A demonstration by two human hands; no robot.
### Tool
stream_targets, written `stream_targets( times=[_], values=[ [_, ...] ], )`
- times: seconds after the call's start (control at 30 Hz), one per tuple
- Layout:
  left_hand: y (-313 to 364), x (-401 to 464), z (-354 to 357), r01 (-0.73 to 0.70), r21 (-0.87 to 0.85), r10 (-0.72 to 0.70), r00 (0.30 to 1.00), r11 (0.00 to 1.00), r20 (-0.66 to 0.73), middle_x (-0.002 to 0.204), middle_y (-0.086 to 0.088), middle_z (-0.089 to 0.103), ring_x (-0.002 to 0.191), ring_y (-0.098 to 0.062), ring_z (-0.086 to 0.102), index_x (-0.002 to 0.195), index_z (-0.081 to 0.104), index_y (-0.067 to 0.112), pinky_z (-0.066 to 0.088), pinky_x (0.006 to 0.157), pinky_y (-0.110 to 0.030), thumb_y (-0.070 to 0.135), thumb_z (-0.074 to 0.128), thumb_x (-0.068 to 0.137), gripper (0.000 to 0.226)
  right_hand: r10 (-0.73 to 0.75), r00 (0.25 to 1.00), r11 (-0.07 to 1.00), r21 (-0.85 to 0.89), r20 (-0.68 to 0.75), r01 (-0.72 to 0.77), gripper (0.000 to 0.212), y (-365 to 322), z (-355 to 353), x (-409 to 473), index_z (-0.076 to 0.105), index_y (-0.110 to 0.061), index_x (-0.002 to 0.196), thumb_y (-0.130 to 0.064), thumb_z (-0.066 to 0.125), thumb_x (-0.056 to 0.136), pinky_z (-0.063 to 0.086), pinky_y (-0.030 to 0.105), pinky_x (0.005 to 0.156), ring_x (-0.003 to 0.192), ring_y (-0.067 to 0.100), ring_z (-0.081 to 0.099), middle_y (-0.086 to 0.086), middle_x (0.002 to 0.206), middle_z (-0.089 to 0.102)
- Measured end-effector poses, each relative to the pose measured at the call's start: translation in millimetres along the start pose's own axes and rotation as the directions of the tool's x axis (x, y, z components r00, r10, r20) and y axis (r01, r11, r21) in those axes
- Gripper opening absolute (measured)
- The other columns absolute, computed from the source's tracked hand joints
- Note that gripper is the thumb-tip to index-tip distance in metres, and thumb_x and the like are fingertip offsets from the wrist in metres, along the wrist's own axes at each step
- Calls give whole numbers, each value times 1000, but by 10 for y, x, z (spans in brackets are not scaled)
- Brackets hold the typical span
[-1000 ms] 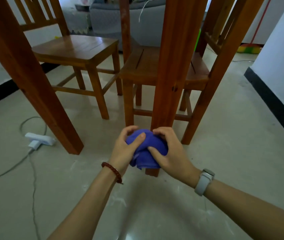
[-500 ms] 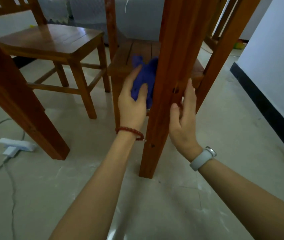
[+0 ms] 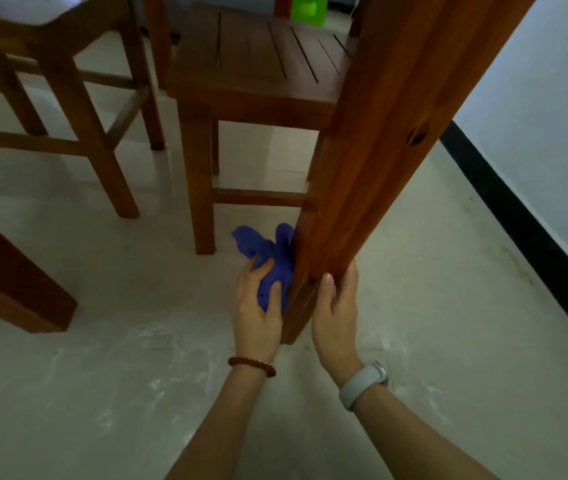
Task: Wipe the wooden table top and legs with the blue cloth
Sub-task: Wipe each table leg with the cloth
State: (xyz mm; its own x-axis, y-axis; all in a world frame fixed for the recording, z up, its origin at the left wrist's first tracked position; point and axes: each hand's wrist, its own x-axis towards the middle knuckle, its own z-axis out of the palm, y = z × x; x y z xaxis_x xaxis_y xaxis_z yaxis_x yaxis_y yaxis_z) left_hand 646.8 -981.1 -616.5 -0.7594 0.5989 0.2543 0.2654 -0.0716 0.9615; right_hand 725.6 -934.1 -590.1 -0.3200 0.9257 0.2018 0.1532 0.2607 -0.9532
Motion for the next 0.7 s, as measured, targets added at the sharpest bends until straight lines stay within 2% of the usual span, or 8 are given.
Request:
stream_targets(
  times=[0.07, 0.17, 0.23, 0.37, 0.47, 0.57, 0.63, 0.7],
  values=[
    [-333, -90, -34, 161, 62, -165, 984, 985, 68, 127, -8, 50, 117, -18, 47, 113, 50, 23, 36, 93, -15, 8, 53, 89, 29, 5, 1000, 1000, -27, -25, -6, 44, 2, 19, 4, 19, -29, 139, -21, 32, 98, 38, -2, 83, 103, -27, 39, -27, 122, 37],
    [-768, -203, -160, 447, 213, -484, 857, 869, 175, 123, -16, 55, 113, -29, 52, 118, 54, 9, 36, 90, -22, 1, 52, 87, 32, 1, 999, 997, -73, -53, -4, 45, 26, 42, 6, 19, -25, 142, -22, 32, 98, 36, -2, 87, 106, -23, 41, -20, 129, 38],
    [-805, -210, -244, 508, 202, -537, 833, 837, 134, 122, -16, 57, 113, -30, 52, 119, 55, 8, 36, 91, -23, 0, 52, 86, 34, -4, 997, 996, -94, -77, -3, 46, 37, 54, 0, 21, -20, 143, -22, 32, 98, 36, -1, 89, 108, -19, 42, -16, 131, 41],
    [-240, 61, -323, 414, -73, -420, 901, 907, -109, 123, -7, 56, 111, -18, 51, 121, 53, 16, 38, 90, -22, 5, 52, 88, 35, -2, 996, 995, -99, -86, -7, 43, -2, 84, 10, 22, -15, 141, -16, 31, 99, 36, -3, 80, 101, -27, 41, -26, 118, 40],
    [363, 221, -317, 44, -172, -78, 977, 984, -197, 125, -7, 55, 115, -11, 51, 120, 52, 20, 44, 94, -20, 10, 55, 87, 34, 16, 999, 995, -96, -49, -20, 44, -28, 98, 2, 21, -17, 142, -18, 29, 99, 37, -3, 80, 102, -26, 41, -21, 121, 42],
    [572, 106, -131, -342, -22, 333, 928, 940, -169, 124, -11, 52, 119, 0, 44, 115, 52, 12, 36, 99, -9, 10, 54, 84, 32, 4, 1000, 999, -53, -23, -5, 45, -3, 48, 8, 24, -16, 142, -23, 30, 97, 40, 8, 92, 116, -8, 46, -7, 132, 45],
    [386, -76, -7, -350, 67, 356, 925, 934, -131, 122, -10, 49, 116, -6, 45, 110, 52, 11, 36, 99, -10, 12, 54, 82, 28, 4, 999, 999, -49, 38, -2, 44, -10, -6, 17, 23, -21, 141, -19, 29, 98, 38, 11, 98, 121, -1, 45, -8, 136, 42],
    [112, -265, -26, -134, 120, 143, 987, 984, -77, 121, -11, 53, 111, -13, 50, 106, 56, 13, 45, 97, -25, 10, 58, 81, 25, 17, 994, 996, -89, 109, -7, 45, -17, -72, 5, 18, -30, 139, -12, 28, 100, 33, 7, 100, 124, -5, 39, -17, 137, 35]
  ],
)
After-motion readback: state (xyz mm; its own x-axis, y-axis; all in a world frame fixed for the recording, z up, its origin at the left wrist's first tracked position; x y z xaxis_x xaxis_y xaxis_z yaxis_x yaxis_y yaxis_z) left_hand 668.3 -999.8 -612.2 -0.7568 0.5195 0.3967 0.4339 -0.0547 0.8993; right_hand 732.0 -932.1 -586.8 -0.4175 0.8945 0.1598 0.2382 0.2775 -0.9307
